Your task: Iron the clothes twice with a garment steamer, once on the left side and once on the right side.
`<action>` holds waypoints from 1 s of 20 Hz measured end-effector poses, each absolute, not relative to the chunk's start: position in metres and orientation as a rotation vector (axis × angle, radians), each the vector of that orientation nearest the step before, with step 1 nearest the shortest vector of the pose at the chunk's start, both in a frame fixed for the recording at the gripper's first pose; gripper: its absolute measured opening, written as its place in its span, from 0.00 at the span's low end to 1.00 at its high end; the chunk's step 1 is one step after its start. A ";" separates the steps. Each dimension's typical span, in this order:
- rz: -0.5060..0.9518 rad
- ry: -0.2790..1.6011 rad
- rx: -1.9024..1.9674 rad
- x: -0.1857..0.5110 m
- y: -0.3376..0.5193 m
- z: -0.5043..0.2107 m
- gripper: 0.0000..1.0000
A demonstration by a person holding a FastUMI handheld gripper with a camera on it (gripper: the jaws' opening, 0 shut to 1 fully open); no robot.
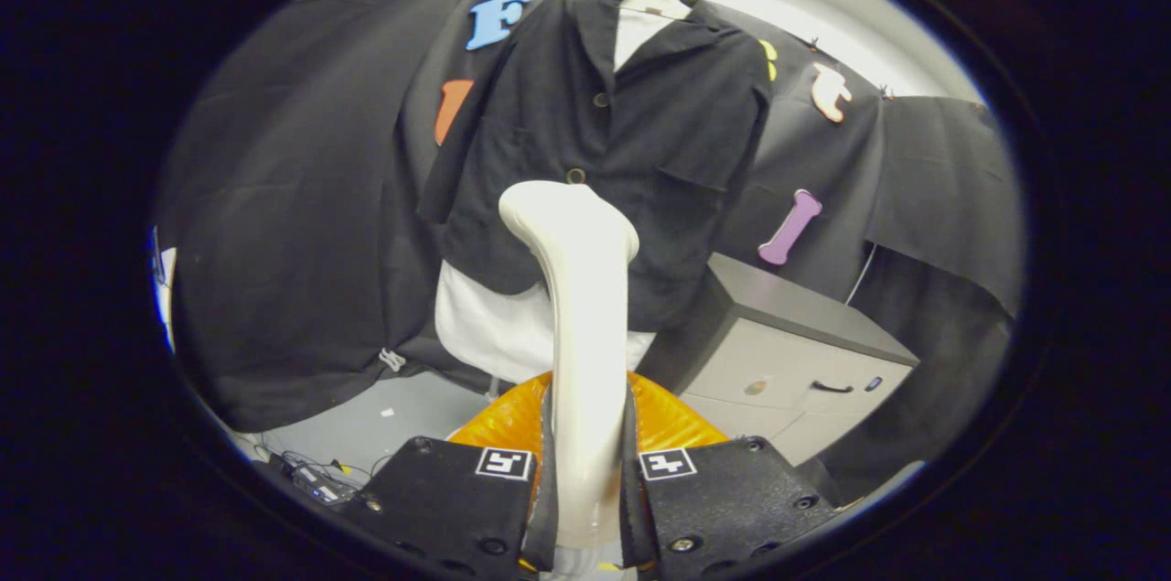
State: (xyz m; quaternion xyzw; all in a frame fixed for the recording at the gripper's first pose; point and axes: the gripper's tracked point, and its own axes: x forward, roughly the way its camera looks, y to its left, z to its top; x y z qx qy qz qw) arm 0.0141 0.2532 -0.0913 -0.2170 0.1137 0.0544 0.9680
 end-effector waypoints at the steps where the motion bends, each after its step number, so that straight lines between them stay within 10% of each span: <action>1: 0.095 0.230 -0.431 0.011 0.241 -0.085 0.30; 20: -0.087 0.263 -0.259 -0.016 0.012 0.000 0.30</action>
